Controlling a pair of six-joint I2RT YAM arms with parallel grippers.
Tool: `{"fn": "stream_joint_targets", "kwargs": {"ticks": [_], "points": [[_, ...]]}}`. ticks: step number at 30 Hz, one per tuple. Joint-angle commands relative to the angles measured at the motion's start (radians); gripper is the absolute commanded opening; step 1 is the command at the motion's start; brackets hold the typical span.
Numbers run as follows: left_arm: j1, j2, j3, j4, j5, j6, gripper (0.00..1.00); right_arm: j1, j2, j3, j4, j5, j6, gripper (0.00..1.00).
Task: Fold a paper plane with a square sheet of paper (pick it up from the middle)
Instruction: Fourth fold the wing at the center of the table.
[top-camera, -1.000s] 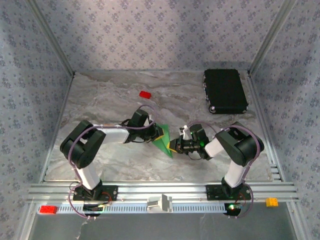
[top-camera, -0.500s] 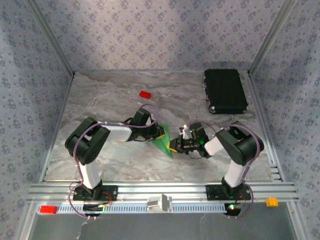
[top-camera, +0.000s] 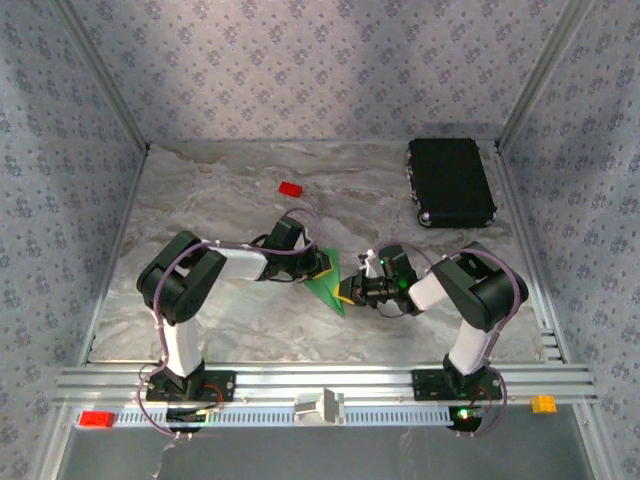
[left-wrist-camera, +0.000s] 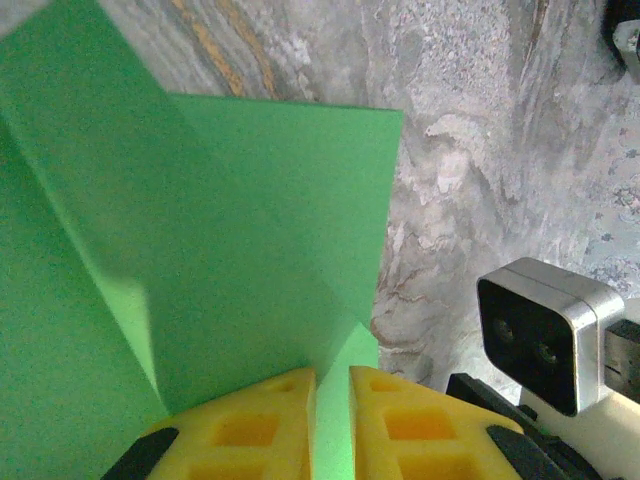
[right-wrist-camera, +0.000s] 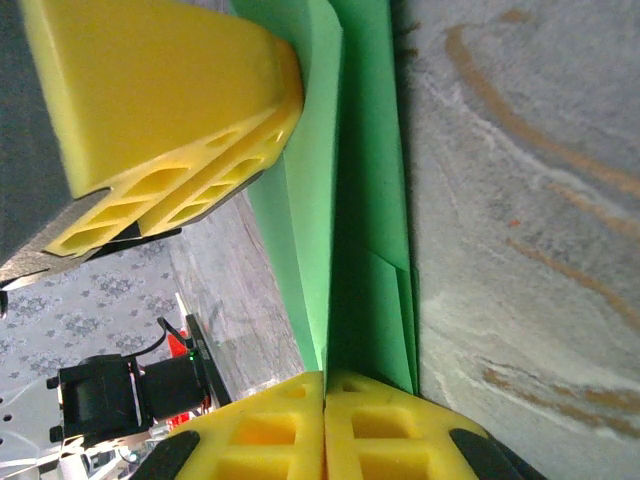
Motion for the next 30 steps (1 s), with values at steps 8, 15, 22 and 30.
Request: {"fn": "stream_joint_targets", "kwargs": {"ticks": [8,15,22,30], "points": [[-0.005,0.056,0.034,-0.043,0.01,0.047,0.14,-0.016,-0.007,-0.001,-0.097,0.055,-0.004,0.12],[-0.005,0.067,0.027,-0.053,0.013,0.053,0.13,-0.001,-0.095,0.019,-0.235,0.084,-0.066,0.25],[-0.004,0.069,0.03,-0.051,0.018,0.053,0.13,0.043,-0.136,0.047,-0.362,0.128,-0.129,0.33],[-0.005,0.069,0.027,-0.05,0.022,0.053,0.13,0.073,-0.174,0.055,-0.5,0.208,-0.183,0.25]]}}
